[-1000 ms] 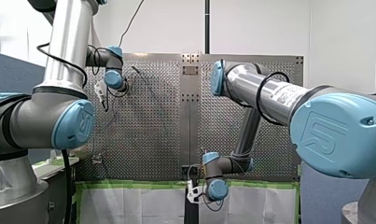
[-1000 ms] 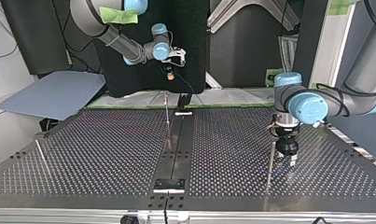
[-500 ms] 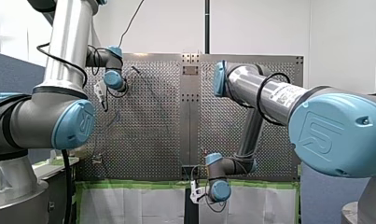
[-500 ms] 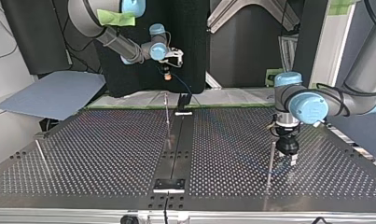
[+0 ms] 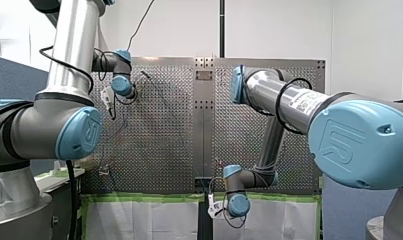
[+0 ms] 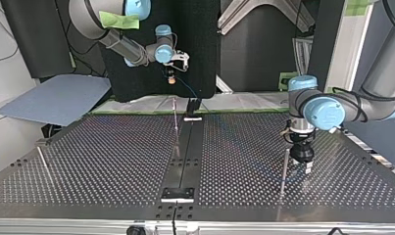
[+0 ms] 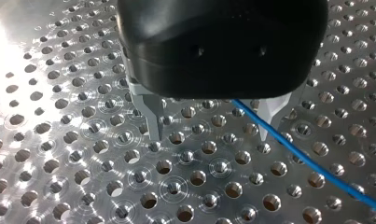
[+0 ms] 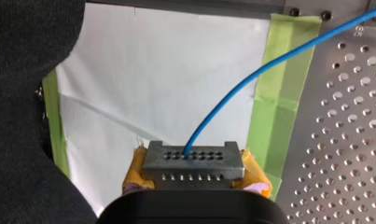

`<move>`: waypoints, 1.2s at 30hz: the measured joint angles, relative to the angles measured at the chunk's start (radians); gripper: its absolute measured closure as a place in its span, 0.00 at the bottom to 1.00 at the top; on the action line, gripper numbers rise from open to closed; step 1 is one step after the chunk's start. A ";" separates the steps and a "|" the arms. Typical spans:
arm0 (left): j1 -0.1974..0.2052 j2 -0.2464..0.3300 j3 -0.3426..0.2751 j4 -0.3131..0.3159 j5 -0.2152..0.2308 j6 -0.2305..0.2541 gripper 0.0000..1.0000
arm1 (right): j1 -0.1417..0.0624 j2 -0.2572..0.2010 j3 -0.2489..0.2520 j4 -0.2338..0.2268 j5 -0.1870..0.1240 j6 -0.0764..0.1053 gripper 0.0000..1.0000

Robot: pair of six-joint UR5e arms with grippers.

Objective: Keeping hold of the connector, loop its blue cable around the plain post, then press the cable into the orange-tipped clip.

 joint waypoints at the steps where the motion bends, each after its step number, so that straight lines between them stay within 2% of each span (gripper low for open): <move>1: 0.000 0.000 0.000 0.000 0.000 0.000 0.01 | 0.001 -0.004 0.003 -0.001 0.003 0.000 1.00; 10: 0.000 0.000 0.000 -0.001 0.000 -0.001 0.01 | -0.012 -0.084 0.081 -0.075 0.016 0.010 1.00; 27: 0.000 0.000 0.000 -0.010 0.001 -0.007 0.01 | 0.015 -0.232 0.229 -0.217 0.041 0.007 1.00; 33: 0.001 0.000 0.000 -0.012 0.000 -0.014 0.01 | 0.009 -0.292 0.288 -0.266 0.054 0.012 1.00; 36: 0.003 0.000 0.000 -0.012 0.000 -0.016 0.01 | 0.006 -0.320 0.317 -0.264 0.055 0.015 1.00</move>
